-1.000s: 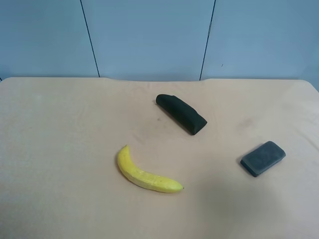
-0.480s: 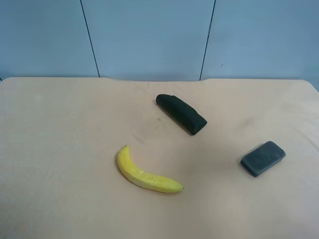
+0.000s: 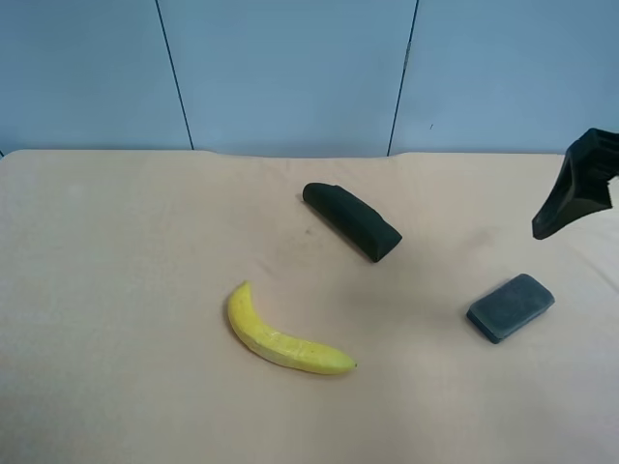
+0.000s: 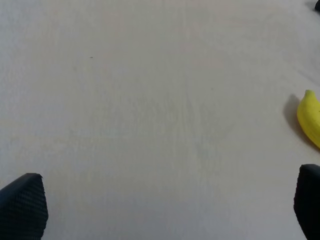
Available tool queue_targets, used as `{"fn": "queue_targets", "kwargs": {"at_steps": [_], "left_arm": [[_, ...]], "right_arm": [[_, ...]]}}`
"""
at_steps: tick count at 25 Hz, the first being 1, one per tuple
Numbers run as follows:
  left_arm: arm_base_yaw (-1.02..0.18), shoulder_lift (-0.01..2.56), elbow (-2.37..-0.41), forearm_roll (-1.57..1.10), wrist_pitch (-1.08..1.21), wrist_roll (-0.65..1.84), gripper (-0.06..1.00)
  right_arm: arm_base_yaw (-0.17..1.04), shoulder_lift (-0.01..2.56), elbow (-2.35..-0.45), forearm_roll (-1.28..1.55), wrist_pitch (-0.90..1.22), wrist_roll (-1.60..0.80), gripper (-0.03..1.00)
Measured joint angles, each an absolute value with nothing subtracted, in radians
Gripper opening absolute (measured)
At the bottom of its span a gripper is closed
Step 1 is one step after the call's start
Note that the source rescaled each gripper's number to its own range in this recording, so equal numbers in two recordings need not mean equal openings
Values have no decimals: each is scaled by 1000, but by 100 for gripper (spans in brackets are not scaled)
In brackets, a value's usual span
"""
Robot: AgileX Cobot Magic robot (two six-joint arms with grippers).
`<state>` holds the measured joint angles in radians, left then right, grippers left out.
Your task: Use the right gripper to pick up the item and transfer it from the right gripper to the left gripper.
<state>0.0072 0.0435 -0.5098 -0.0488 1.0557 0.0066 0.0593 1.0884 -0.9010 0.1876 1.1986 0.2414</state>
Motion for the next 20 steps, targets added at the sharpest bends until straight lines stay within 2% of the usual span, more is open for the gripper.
{"fn": "queue_targets", "kwargs": {"at_steps": [11, 20], "left_arm": [[7, 44, -510, -49, 1056, 7, 100], [7, 44, -510, -49, 1056, 7, 100]], "right_arm": [[59, 1133, -855, 78, 1115, 470, 100], [59, 1134, -581, 57, 752, 840, 100]]}}
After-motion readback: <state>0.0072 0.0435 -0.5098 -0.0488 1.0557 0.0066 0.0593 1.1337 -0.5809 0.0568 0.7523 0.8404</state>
